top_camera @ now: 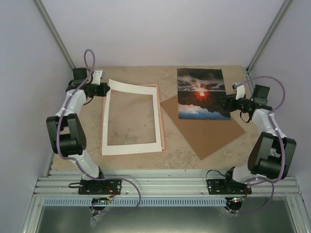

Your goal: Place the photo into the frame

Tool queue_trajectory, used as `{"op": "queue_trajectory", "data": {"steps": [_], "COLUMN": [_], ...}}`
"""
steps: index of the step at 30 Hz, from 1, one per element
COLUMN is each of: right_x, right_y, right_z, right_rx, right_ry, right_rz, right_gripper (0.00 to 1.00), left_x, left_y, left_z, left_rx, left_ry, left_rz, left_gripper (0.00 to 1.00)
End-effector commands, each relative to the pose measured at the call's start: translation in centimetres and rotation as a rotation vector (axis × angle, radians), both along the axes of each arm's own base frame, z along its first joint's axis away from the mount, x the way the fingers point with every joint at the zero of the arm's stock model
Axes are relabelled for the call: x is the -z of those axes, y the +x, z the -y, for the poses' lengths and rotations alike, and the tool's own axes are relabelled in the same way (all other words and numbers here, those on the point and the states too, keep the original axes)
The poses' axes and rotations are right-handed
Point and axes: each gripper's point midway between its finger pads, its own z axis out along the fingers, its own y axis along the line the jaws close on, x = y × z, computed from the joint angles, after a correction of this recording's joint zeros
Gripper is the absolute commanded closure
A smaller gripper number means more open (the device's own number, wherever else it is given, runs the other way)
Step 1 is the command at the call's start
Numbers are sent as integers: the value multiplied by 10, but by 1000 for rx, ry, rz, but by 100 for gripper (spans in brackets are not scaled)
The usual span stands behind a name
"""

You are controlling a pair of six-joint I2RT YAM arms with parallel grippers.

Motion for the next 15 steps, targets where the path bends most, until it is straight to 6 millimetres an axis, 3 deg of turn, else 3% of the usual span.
{"op": "queue_trajectory", "data": {"steps": [1,15], "right_x": [-1,5], "right_y": [0,1], "right_z": [-1,0], "right_rx": [-9,-8], "right_ry": [-19,-22], "right_rz": [24,12], "right_gripper": [34,34], "left_x": [-1,11], "left_y": [17,42], "left_z": [-1,-22], "left_rx": [52,-114], "left_ry": [10,-8], "left_rz": [25,34], "left_gripper": [100,100]}}
